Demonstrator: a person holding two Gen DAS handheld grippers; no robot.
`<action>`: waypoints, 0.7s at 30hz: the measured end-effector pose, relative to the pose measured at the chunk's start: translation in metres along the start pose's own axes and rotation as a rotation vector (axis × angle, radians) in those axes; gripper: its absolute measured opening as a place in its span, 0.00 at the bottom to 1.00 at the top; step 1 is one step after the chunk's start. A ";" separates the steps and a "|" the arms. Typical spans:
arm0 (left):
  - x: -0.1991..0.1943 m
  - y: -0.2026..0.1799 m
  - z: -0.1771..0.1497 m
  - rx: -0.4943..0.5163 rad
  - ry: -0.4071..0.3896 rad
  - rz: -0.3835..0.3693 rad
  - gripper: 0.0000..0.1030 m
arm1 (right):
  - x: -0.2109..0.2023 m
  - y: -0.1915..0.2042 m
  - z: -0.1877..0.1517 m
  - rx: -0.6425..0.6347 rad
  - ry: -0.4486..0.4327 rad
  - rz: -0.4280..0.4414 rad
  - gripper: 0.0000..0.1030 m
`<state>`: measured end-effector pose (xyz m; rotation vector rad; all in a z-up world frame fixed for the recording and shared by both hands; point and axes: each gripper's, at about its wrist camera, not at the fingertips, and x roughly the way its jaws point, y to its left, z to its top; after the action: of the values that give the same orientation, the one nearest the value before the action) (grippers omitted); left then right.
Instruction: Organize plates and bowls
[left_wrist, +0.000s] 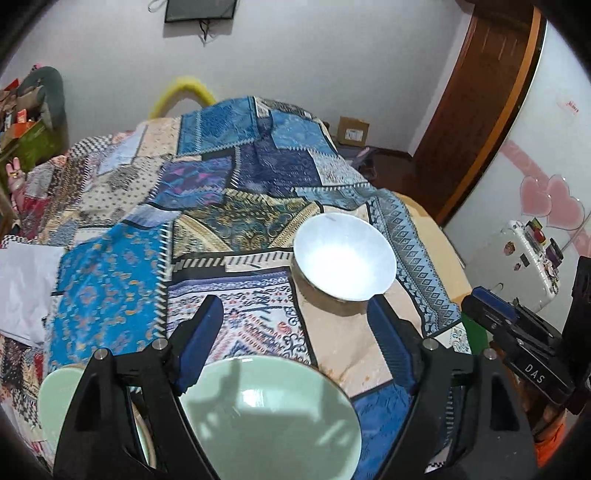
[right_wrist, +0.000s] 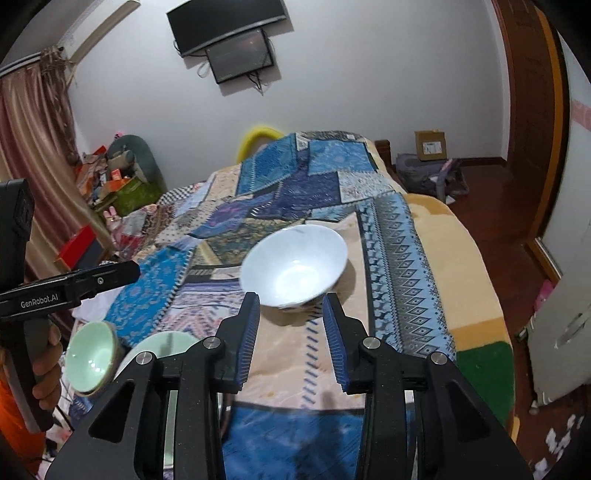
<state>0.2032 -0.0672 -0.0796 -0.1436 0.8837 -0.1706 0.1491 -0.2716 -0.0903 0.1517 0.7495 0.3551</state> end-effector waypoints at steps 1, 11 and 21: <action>0.010 -0.001 0.002 0.002 0.009 0.005 0.78 | 0.006 -0.003 0.001 0.004 0.008 -0.001 0.31; 0.085 0.010 0.009 -0.055 0.100 0.020 0.78 | 0.072 -0.024 0.009 0.031 0.087 0.010 0.31; 0.114 0.025 0.014 -0.098 0.131 0.019 0.78 | 0.122 -0.040 0.017 0.031 0.135 -0.033 0.34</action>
<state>0.2871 -0.0654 -0.1617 -0.2169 1.0241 -0.1202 0.2531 -0.2641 -0.1663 0.1457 0.8907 0.3245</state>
